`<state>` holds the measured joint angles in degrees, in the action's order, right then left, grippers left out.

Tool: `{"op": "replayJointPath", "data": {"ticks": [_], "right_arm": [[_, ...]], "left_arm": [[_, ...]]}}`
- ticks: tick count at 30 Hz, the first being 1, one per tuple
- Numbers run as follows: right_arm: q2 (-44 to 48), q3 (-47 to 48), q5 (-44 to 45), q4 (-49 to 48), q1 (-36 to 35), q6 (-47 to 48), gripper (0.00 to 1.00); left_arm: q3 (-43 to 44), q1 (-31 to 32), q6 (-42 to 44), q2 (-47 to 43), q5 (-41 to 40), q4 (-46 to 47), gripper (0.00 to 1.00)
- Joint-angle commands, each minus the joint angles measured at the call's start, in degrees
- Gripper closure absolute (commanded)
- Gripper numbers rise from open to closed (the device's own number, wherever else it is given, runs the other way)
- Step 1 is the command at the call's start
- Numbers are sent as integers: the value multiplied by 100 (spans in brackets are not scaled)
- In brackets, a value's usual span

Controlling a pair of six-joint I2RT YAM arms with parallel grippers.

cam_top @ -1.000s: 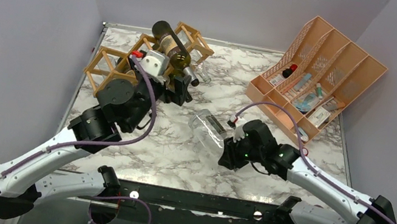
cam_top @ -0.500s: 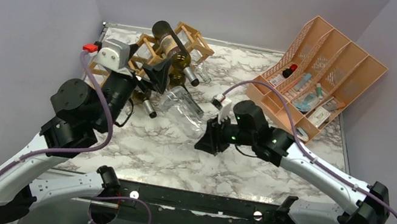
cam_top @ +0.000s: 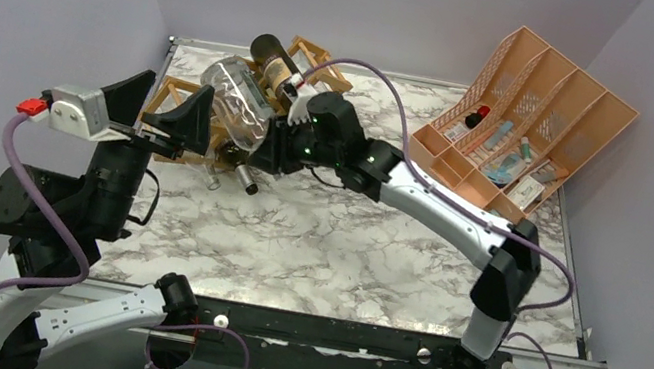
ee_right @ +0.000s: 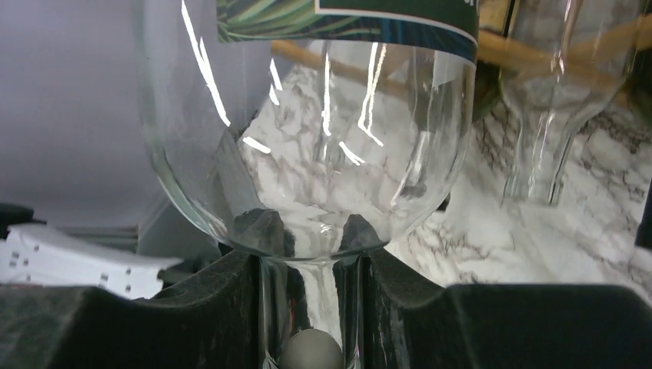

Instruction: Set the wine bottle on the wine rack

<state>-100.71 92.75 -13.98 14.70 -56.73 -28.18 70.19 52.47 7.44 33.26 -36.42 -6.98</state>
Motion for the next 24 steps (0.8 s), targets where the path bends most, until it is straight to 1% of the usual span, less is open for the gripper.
{"op": "replayJointPath", "data": {"ticks": [1, 7, 11, 13, 15, 19, 24], "right_arm": [[-728, 1643, 281, -667, 19, 70, 99], [-2000, 3417, 596, -102, 15, -15, 99], [-2626, 4313, 643, 94, 18, -106, 98], [-2863, 4626, 659, 181, 20, -135, 96], [-2992, 4719, 688, 180, 13, -160, 91], [-3066, 4574, 746, -9, 16, -162, 84], [-3176, 4539, 752, -50, 18, -149, 65]], "left_arm": [[113, -26, 174, -250, -250, -128, 1], [78, -26, 157, -433, -311, -266, 1], [74, -20, 111, -438, -301, -374, 1], [52, -20, 96, -426, -304, -389, 1], [36, -16, 76, -420, -287, -391, 1], [3, -17, 40, -386, -276, -419, 1], [-7, -17, 53, -376, -243, -433, 1]]}}
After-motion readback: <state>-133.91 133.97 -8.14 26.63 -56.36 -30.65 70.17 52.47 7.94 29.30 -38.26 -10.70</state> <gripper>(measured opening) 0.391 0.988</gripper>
